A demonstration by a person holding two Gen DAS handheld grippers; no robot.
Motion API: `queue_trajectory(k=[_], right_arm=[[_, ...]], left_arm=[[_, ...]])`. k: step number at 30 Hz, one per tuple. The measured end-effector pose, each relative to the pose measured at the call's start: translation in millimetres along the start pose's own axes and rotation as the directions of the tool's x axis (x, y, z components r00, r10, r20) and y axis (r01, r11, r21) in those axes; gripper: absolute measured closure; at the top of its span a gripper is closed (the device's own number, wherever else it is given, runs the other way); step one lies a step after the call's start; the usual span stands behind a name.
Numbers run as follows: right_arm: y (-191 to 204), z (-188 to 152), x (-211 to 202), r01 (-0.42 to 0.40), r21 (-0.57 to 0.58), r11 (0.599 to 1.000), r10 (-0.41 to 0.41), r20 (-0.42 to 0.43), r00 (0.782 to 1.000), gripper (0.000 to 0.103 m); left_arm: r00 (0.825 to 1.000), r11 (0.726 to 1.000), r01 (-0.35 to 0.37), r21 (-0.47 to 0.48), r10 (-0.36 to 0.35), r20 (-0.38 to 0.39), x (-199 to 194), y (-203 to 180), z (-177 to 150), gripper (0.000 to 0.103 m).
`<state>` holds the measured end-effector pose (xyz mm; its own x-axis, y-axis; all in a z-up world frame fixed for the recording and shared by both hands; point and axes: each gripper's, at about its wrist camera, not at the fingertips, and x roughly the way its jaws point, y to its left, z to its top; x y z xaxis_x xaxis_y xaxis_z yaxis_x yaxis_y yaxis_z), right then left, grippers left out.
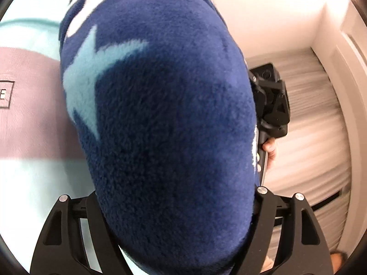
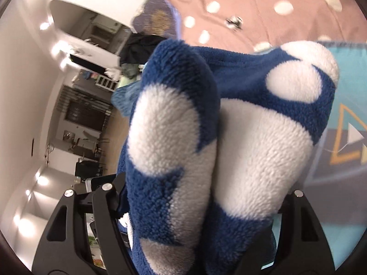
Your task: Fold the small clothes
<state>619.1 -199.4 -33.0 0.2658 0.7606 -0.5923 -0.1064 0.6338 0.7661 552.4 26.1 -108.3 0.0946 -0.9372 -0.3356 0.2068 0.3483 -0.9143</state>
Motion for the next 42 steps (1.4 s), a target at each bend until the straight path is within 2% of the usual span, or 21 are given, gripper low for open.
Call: queue_trajectory(k=[4, 6, 8, 10, 13, 15, 17, 19, 21, 22, 23, 24, 26, 27, 29, 32, 33, 35, 39, 40, 42], right_arm=[[-58, 19, 71, -0.029, 0.107, 0.994, 0.035, -0.055, 0.998, 0.031], [-79, 14, 92, -0.050, 0.147, 0.988, 0.061, -0.070, 0.996, 0.024], [-96, 7, 103, -0.110, 0.194, 0.975, 0.129, -0.090, 0.988, 0.017], [-96, -1, 91, -0.127, 0.194, 0.973, 0.144, -0.076, 0.987, 0.016], [-75, -8, 47, -0.043, 0.099, 0.994, 0.046, -0.026, 0.999, 0.016], [-55, -14, 16, 0.024, 0.004, 1.000, -0.024, 0.014, 1.000, 0.016], [-26, -29, -21, 0.125, -0.115, 0.986, -0.113, 0.104, 0.988, 0.016], [-3, -41, -42, 0.185, -0.206, 0.961, -0.147, 0.187, 0.971, 0.016], [17, -60, -56, 0.184, -0.284, 0.941, -0.113, 0.250, 0.962, 0.015], [26, -74, -57, 0.165, -0.335, 0.928, -0.084, 0.244, 0.966, 0.015], [37, -85, -45, 0.159, -0.395, 0.905, -0.075, 0.220, 0.973, 0.015], [45, -96, -31, 0.169, -0.451, 0.876, -0.086, 0.198, 0.976, 0.015], [45, -109, -3, 0.178, -0.492, 0.853, -0.121, 0.145, 0.982, 0.016], [38, -115, 18, 0.173, -0.486, 0.857, -0.143, 0.098, 0.985, 0.019], [26, -117, 41, 0.211, -0.482, 0.850, -0.189, 0.094, 0.977, 0.019], [14, -132, 57, 0.310, -0.529, 0.790, -0.270, 0.152, 0.951, 0.018], [11, -136, 58, 0.320, -0.541, 0.777, -0.273, 0.168, 0.947, 0.018], [6, -129, 62, 0.308, -0.533, 0.788, -0.256, 0.172, 0.951, 0.018], [7, -136, 65, 0.339, -0.560, 0.756, -0.274, 0.201, 0.941, 0.018], [8, -137, 62, 0.344, -0.553, 0.759, -0.276, 0.205, 0.939, 0.017], [17, -137, 48, 0.331, -0.500, 0.800, -0.262, 0.206, 0.943, 0.017]], left_arm=[[1.000, 0.998, 0.012, -0.069, -0.012, 0.003, 11, 62, 16, 0.026], [0.999, 0.993, 0.048, -0.107, -0.047, 0.009, 15, 85, 12, 0.023], [0.997, 0.990, 0.082, -0.119, -0.080, 0.022, 15, 95, 6, 0.021], [0.998, 0.993, 0.058, -0.105, -0.055, 0.031, 13, 90, 4, 0.020], [0.999, 0.993, -0.005, -0.119, 0.009, 0.033, -5, 84, 5, 0.019], [0.994, 0.992, -0.098, -0.081, 0.102, 0.047, -26, 72, -3, 0.019], [0.974, 0.977, -0.212, -0.021, 0.213, 0.072, -41, 55, -14, 0.018], [0.949, 0.950, -0.303, 0.075, 0.294, 0.111, -62, 27, -32, 0.018], [0.945, 0.938, -0.310, 0.153, 0.287, 0.157, -79, 1, -39, 0.015], [0.939, 0.931, -0.320, 0.175, 0.288, 0.189, -88, -8, -34, 0.013], [0.933, 0.924, -0.328, 0.199, 0.284, 0.221, -93, -22, -37, 0.010], [0.934, 0.922, -0.323, 0.212, 0.275, 0.228, -89, -31, -37, 0.010], [0.940, 0.930, -0.307, 0.201, 0.263, 0.217, -71, -37, -31, 0.010], [0.945, 0.936, -0.292, 0.194, 0.251, 0.209, -84, -24, -45, 0.010], [0.954, 0.944, -0.272, 0.184, 0.240, 0.178, -81, -10, -50, 0.010], [0.948, 0.941, -0.301, 0.156, 0.278, 0.153, -53, 1, -43, 0.009], [0.947, 0.937, -0.305, 0.172, 0.279, 0.160, -48, 2, -44, 0.005], [0.950, 0.936, -0.293, 0.193, 0.262, 0.170, -44, 0, -46, 0.001], [0.941, 0.930, -0.318, 0.186, 0.287, 0.176, -43, -1, -47, 0.001], [0.941, 0.933, -0.315, 0.174, 0.282, 0.190, -46, -5, -47, 0.001], [0.938, 0.943, -0.299, 0.149, 0.262, 0.225, -58, -16, -55, 0.001]])
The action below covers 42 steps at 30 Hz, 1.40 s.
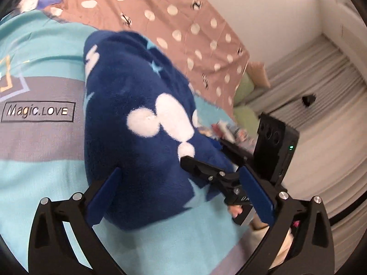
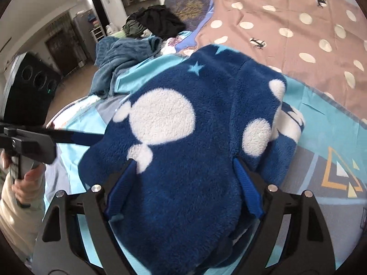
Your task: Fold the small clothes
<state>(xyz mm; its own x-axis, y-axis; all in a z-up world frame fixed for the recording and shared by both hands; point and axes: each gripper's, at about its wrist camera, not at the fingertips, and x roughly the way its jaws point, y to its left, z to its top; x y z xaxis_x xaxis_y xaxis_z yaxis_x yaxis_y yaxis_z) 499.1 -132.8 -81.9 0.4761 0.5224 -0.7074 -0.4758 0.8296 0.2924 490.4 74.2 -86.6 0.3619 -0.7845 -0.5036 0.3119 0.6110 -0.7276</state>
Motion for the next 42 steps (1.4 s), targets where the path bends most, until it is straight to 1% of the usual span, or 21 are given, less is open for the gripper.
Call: queue_trajectory(k=[2, 3, 4, 5, 6, 8, 9, 11, 13, 15, 19, 21, 22, 23, 25, 27, 28, 31, 35, 38, 42], right_arm=[[3, -1, -32, -0.012, 0.069, 0.998, 0.009, 0.050, 0.999, 0.017], [7, -3, -51, 0.013, 0.078, 0.997, -0.020, 0.081, 0.997, 0.017], [16, -7, -72, 0.071, 0.070, 0.995, -0.079, 0.113, 0.991, 0.016], [27, -13, -91, 0.143, 0.056, 0.988, -0.150, 0.138, 0.979, 0.012], [33, -18, -100, 0.179, 0.050, 0.983, -0.185, 0.151, 0.971, 0.009], [56, -34, -127, 0.286, 0.050, 0.957, -0.291, 0.183, 0.939, 0.008], [67, -43, -138, 0.325, 0.054, 0.944, -0.329, 0.201, 0.923, 0.007], [84, -59, -152, 0.368, 0.058, 0.928, -0.371, 0.224, 0.901, 0.003], [100, -75, -164, 0.390, 0.066, 0.919, -0.394, 0.237, 0.888, 0.003], [118, -94, -172, 0.426, 0.074, 0.901, -0.431, 0.237, 0.870, 0.003], [142, -122, -190, 0.470, 0.078, 0.879, -0.474, 0.238, 0.848, 0.002], [150, -137, -205, 0.474, 0.115, 0.873, -0.487, 0.252, 0.836, 0.002], [153, -141, -210, 0.470, 0.126, 0.874, -0.486, 0.253, 0.836, 0.002], [155, -147, -215, 0.466, 0.137, 0.874, -0.486, 0.251, 0.837, 0.002], [160, -155, -222, 0.464, 0.143, 0.874, -0.486, 0.253, 0.837, 0.002], [167, -161, -228, 0.470, 0.137, 0.872, -0.490, 0.261, 0.832, 0.002], [170, -164, -233, 0.475, 0.141, 0.869, -0.495, 0.271, 0.825, 0.002], [175, -170, -244, 0.475, 0.159, 0.866, -0.500, 0.288, 0.817, 0.002], [181, -174, -250, 0.488, 0.151, 0.860, -0.510, 0.294, 0.808, 0.002], [183, -176, -252, 0.484, 0.149, 0.862, -0.506, 0.293, 0.811, 0.002], [185, -177, -254, 0.485, 0.146, 0.862, -0.506, 0.293, 0.811, 0.002]], left_arm=[[0.997, 0.997, -0.068, 0.047, 0.067, 0.029, -16, -18, -8, 0.001], [0.983, 0.979, -0.174, 0.107, 0.167, 0.078, -31, -38, -17, 0.001], [0.963, 0.956, -0.257, 0.142, 0.242, 0.116, -39, -51, -25, 0.001], [0.942, 0.931, -0.324, 0.166, 0.302, 0.145, -45, -62, -32, 0.001], [0.908, 0.894, -0.408, 0.188, 0.374, 0.188, -54, -78, -43, 0.001], [0.853, 0.836, -0.510, 0.200, 0.462, 0.245, -65, -102, -63, 0.001], [0.839, 0.823, -0.531, 0.201, 0.479, 0.258, -69, -109, -70, 0.001], [0.828, 0.817, -0.545, 0.187, 0.488, 0.278, -77, -119, -85, 0.001], [0.797, 0.806, -0.579, 0.122, 0.528, 0.293, -85, -124, -100, 0.001], [0.782, 0.801, -0.594, 0.078, 0.552, 0.288, -91, -126, -115, 0.001], [0.742, 0.766, -0.642, 0.042, 0.606, 0.287, -103, -138, -153, 0.001], [0.693, 0.722, -0.691, 0.038, 0.646, 0.320, -108, -150, -176, 0.001], [0.676, 0.706, -0.707, 0.045, 0.656, 0.337, -110, -156, -183, 0.001], [0.647, 0.676, -0.734, 0.061, 0.669, 0.366, -112, -165, -193, 0.001], [0.621, 0.641, -0.761, 0.095, 0.679, 0.392, -114, -177, -204, 0.001], [0.617, 0.622, -0.771, 0.134, 0.679, 0.397, -115, -188, -213, 0.001], [0.611, 0.617, -0.776, 0.131, 0.683, 0.400, -117, -191, -216, 0.001], [0.624, 0.640, -0.760, 0.115, 0.668, 0.405, -127, -195, -224, 0.001], [0.623, 0.644, -0.758, 0.104, 0.668, 0.406, -134, -198, -230, 0.001], [0.609, 0.633, -0.768, 0.094, 0.677, 0.413, -136, -200, -232, 0.001], [0.612, 0.640, -0.764, 0.087, 0.675, 0.413, -140, -202, -235, 0.001]])
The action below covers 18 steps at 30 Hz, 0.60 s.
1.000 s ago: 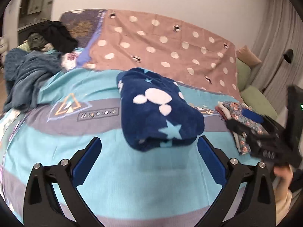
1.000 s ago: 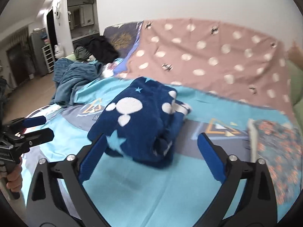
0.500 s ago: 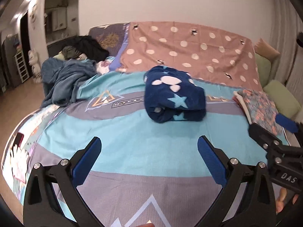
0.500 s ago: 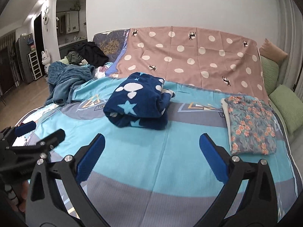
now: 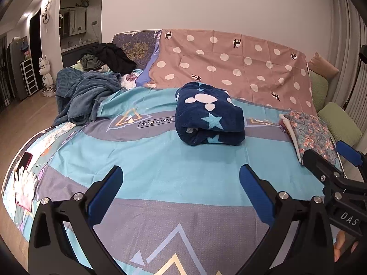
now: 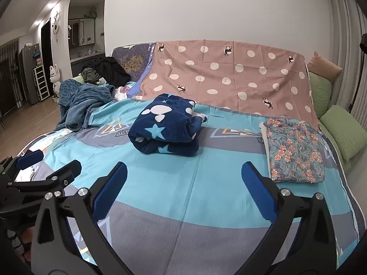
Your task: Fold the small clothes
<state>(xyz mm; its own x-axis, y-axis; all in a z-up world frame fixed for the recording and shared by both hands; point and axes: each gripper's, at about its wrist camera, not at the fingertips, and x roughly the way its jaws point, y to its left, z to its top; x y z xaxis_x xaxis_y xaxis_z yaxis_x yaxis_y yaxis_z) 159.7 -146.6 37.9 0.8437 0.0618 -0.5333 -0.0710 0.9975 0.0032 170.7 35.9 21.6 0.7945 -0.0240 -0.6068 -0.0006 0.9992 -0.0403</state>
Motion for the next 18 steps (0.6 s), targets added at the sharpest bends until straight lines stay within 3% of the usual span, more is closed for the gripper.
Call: queue_trajectory(k=[3, 6, 18], right_arm=[[0, 0, -1, -0.003, 0.001, 1.000, 0.003, 0.000, 1.000, 0.002], [1, -1, -3, 0.003, 0.003, 1.000, -0.003, 0.002, 1.000, 0.002], [-5, -1, -5, 0.007, 0.019, 1.000, -0.007, 0.001, 1.000, 0.002]], left_arm=[[1.000, 1.000, -0.001, -0.017, 0.002, 0.024, -4, 3, 0, 0.002], [1.000, 0.999, 0.006, -0.035, -0.005, 0.030, -7, 7, 1, 0.009], [0.999, 1.000, -0.005, -0.013, 0.005, 0.042, -13, 4, 0, 0.010]])
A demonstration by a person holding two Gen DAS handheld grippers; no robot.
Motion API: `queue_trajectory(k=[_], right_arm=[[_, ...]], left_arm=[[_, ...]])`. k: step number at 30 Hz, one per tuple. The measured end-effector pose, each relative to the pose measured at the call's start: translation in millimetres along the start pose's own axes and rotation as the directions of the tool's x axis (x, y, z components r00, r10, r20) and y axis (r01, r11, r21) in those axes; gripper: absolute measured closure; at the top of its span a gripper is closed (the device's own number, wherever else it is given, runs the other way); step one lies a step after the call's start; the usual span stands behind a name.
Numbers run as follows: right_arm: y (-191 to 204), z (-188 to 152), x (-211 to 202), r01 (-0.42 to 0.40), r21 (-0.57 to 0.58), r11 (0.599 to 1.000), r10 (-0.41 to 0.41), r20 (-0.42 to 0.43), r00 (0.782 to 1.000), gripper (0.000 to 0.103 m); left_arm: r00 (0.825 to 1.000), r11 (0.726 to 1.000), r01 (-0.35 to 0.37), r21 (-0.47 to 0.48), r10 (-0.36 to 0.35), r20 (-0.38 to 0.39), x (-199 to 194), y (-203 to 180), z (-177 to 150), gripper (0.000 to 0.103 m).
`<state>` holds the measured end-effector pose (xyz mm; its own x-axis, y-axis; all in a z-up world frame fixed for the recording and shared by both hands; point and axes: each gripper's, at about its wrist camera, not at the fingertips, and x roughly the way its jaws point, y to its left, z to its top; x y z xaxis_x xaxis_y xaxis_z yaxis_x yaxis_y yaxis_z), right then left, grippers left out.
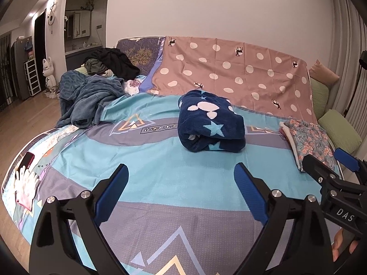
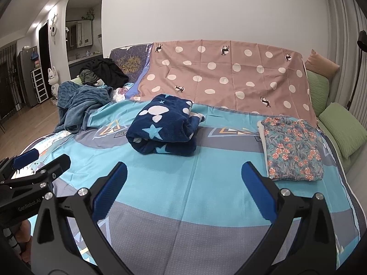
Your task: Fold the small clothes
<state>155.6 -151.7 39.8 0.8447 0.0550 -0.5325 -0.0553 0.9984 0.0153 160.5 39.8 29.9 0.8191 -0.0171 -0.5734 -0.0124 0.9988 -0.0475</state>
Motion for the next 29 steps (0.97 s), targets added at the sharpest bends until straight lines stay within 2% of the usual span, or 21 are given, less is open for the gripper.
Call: queue_trajectory(k=[29], right_arm=[[-1.5, -2.0, -2.9, 0.007, -0.004, 1.000, -0.007, -0.004, 1.000, 0.002]], left_arm=[[1.000, 1.000, -0.002, 0.020, 0.002, -0.007, -1.1, -4.4, -3.7, 0.010]])
